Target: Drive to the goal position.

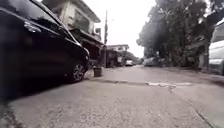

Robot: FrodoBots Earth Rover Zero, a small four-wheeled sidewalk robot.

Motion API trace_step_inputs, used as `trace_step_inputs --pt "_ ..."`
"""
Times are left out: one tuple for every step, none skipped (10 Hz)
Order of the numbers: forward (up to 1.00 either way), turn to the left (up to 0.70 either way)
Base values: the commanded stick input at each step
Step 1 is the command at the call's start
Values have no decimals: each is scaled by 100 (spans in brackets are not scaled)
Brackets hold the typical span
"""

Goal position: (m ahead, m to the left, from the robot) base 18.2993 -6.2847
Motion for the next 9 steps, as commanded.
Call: trace_step_inputs --pt "50 -27" --pt "50 -27" --pt "50 -27" --pt "50 -27" --pt "50 -27" --pt "50 -27" --pt "50 -6" --pt "50 0" --pt "50 0"
